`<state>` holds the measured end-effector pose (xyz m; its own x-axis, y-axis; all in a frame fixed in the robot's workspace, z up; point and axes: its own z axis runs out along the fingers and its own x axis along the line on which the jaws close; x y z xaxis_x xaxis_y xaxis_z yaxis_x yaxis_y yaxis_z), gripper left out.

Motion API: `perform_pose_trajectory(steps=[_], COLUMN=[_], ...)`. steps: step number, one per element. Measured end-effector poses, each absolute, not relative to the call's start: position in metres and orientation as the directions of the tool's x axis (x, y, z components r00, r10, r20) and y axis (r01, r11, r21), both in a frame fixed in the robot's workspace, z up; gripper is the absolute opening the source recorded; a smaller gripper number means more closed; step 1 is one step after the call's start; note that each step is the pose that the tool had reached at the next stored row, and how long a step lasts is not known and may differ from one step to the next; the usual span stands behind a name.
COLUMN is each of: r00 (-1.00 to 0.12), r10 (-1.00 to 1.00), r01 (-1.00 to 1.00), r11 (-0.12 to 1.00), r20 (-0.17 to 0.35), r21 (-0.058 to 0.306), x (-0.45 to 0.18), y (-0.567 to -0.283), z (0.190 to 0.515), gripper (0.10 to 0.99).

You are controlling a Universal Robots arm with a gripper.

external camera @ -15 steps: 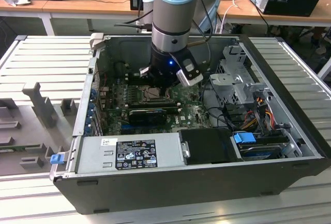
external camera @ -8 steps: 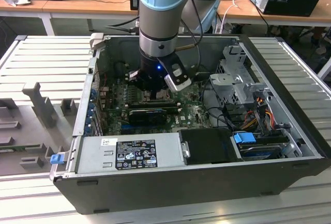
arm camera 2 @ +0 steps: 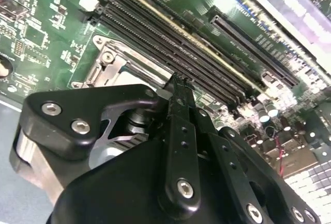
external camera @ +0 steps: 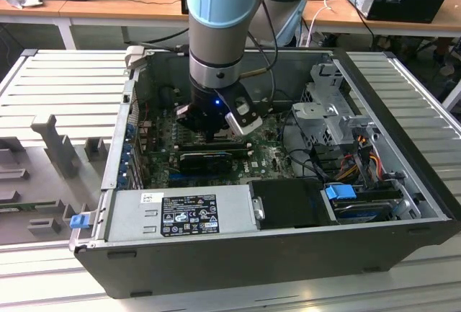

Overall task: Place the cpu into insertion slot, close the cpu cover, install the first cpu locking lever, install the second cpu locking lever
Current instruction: 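Install the second cpu locking lever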

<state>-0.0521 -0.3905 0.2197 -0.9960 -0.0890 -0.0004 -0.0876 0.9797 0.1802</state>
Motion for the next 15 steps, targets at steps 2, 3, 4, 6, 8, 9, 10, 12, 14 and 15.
perform_pose_trajectory(steps=[2, 3, 4, 6, 8, 9, 10, 12, 14, 15], r00=[-0.995, -0.995, -0.995, -0.994, -0.994, -0.994, -0.994, -0.994, -0.994, -0.994], r10=[-0.098, -0.101, -0.104, -0.109, -0.113, -0.113, -0.113, -0.113, -0.113, -0.113], r01=[-0.096, -0.099, -0.102, -0.108, -0.111, -0.112, -0.112, -0.112, -0.112, -0.112], r11=[0.977, 0.975, 0.973, 0.969, 0.966, 0.965, 0.963, 0.958, 0.951, 0.95], r20=[-0.002, -0.002, -0.003, -0.005, -0.006, -0.006, -0.008, -0.01, -0.013, -0.013], r21=[0.192, 0.198, 0.205, 0.221, 0.232, 0.237, 0.247, 0.265, 0.289, 0.292], x=[-0.056, -0.058, -0.059, -0.062, -0.064, -0.064, -0.065, -0.065, -0.067, -0.068], y=[-0.392, -0.392, -0.392, -0.393, -0.396, -0.397, -0.398, -0.4, -0.403, -0.406], z=[0.219, 0.219, 0.219, 0.218, 0.216, 0.215, 0.214, 0.213, 0.213, 0.212], gripper=[0.106, 0.106, 0.106, 0.106, 0.106, 0.106, 0.106, 0.106, 0.106, 0.106])
